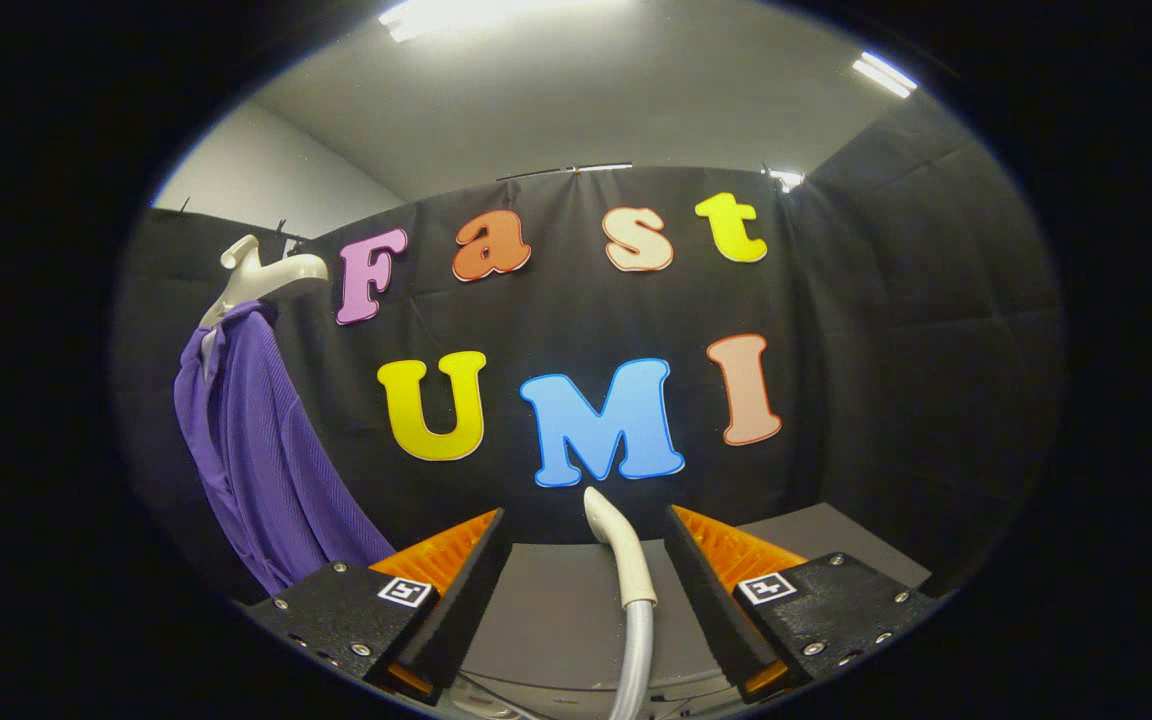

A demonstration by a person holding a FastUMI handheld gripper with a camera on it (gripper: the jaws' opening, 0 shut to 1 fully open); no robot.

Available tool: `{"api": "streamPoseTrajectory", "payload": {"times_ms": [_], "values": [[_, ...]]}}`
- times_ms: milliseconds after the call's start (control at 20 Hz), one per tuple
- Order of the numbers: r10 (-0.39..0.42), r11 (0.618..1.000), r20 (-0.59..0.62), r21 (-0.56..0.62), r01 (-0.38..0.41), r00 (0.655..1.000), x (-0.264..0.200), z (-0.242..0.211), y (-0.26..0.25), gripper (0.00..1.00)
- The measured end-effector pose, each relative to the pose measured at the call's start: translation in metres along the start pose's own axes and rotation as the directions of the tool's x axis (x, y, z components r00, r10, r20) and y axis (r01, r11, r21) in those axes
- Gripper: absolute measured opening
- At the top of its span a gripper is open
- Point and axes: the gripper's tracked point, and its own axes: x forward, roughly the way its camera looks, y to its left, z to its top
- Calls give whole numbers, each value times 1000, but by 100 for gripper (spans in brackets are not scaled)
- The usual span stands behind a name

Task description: Iron the clothes twice with a garment steamer, once on the left side and once on the right side.

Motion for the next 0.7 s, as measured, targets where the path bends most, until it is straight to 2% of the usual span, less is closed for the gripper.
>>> {"api": "streamPoseTrajectory", "payload": {"times_ms": [350,500,700], "values": [[45,991,-104,126,-32,994,94,-17,-34,94],[142,960,-191,268,-87,971,122,-36,-31,95],[157,957,-296,280,-72,942,153,-67,-48,95]]}}
